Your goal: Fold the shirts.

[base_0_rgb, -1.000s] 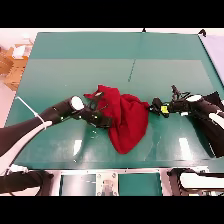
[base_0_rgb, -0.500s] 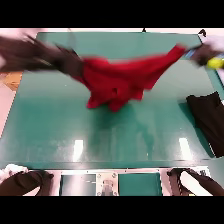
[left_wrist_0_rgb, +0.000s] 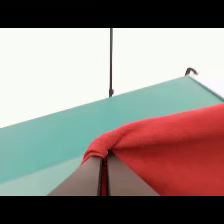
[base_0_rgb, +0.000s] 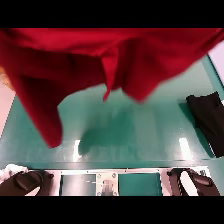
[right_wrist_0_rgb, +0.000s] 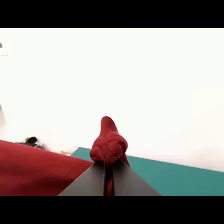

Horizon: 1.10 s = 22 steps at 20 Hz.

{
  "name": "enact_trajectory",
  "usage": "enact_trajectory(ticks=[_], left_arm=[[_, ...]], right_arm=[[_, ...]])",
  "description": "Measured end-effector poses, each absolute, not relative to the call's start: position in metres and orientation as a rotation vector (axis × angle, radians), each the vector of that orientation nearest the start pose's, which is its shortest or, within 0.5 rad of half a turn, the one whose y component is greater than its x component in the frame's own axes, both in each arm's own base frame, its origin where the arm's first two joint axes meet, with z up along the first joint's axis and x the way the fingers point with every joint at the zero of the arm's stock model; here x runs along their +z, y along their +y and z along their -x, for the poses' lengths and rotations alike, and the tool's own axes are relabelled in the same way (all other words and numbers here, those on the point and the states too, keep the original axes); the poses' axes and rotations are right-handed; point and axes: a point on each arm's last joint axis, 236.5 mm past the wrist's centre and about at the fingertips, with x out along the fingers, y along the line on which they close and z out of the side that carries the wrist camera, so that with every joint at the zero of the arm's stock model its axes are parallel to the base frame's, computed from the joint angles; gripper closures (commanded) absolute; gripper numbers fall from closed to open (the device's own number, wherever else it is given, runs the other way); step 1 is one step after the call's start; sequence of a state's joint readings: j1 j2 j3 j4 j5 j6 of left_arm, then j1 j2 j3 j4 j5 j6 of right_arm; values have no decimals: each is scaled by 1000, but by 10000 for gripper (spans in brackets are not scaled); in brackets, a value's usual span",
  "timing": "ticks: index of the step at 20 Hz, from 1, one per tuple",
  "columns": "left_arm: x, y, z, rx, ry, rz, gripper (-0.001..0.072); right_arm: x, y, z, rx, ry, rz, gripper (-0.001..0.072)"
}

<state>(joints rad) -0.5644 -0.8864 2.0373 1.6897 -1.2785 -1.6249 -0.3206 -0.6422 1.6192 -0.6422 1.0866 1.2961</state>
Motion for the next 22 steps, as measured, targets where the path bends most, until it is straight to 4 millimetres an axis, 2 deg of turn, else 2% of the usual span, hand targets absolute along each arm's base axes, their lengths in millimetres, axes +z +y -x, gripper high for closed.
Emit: enact_trajectory(ticks=[3,4,6,8,11,13,15,16,17,18,19,20,21,22], left_arm=[[462,-129,-262,-430,212,-72,684],[445,-134,-272,-425,253,-92,684],[396,-149,-297,-419,374,-143,684],[330,-169,-328,-417,515,-205,684],[210,-205,-375,-437,706,-282,683],[135,-226,-400,-454,802,-313,683],[80,-241,-419,-462,868,-332,682],[62,-247,-428,-464,888,-331,682],[49,-250,-436,-461,908,-323,675],[43,-251,-446,-454,911,-305,462],[41,-248,-455,-444,914,-284,374],[44,-243,-465,-429,914,-249,373],[48,-233,-473,-410,920,-221,373],[51,-222,-479,-393,936,-192,373]], right_arm=[[460,98,-242,479,51,-238,696],[439,96,-252,477,105,-265,696],[387,87,-278,460,232,-339,696],[311,74,-310,420,389,-453,696],[182,49,-348,302,593,-616,696],[99,34,-361,207,716,-702,696],[38,26,-364,144,815,-758,696],[14,23,-364,119,860,-770,696],[-3,22,-364,104,891,-781,695],[-15,20,-365,93,915,-788,695],[-23,19,-365,85,929,-787,695],[-27,17,-367,80,933,-787,661],[-27,14,-370,78,932,-784,488],[-26,11,-374,78,928,-772,367]])
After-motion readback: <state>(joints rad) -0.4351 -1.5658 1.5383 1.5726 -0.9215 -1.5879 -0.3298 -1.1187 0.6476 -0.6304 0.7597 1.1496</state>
